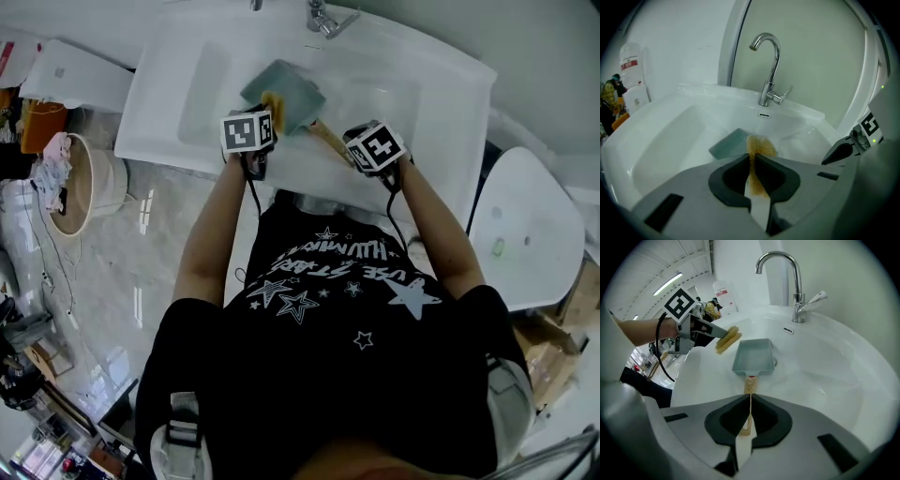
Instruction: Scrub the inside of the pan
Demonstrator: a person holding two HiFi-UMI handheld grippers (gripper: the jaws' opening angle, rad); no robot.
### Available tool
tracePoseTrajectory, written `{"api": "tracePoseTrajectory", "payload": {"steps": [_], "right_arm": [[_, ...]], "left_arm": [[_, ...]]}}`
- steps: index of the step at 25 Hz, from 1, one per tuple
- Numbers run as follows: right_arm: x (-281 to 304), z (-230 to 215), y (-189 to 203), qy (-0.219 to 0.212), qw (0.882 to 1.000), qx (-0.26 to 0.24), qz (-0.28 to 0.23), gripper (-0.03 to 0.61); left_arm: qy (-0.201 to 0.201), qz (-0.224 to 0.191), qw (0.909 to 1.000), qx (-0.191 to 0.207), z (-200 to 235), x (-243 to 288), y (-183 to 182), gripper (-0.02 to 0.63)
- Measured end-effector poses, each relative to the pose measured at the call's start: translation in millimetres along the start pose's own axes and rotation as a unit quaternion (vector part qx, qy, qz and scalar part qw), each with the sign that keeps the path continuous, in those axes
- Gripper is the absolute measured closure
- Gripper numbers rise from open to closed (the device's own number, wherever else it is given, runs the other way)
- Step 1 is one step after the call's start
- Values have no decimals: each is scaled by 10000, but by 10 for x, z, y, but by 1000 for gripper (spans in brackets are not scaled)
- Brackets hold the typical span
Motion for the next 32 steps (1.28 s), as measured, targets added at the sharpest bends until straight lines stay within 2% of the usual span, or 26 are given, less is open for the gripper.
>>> {"api": "tracePoseTrajectory", "payload": {"steps": [4, 8, 12, 19, 28, 32], "right_arm": [[-131, 50, 42, 27, 9996, -192, -227, 571], [-230, 75, 122, -31, 9985, -298, -459, 572], [-391, 86, 190, 92, 9968, -645, -459, 572], [-532, 237, 295, -90, 9941, -929, -544, 572], [-562, 360, 484, -253, 9907, -1169, -642, 572], [-621, 344, 563, -327, 9911, -1092, -683, 572]], "left_arm": [[-156, -160, 9997, -125, -85, -169, 61, 571], [-223, -282, 9985, -413, -222, -367, 179, 571], [-245, -443, 9975, -501, -391, -595, 234, 571], [-373, -736, 9925, -907, -497, -996, 330, 571], [-383, -875, 9869, -1303, -594, -1270, 605, 571], [-372, -836, 9849, -1467, -611, -1329, 728, 571]]}}
Point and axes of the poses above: the fingertips, and each gripper's own axes: x forward along the fingers, z to its left, y out of its underside, the point moved 1 cm from there along -x, backward along the fingers, and after that the axes turned 15 degrees about -y, right-handed, at the moved point
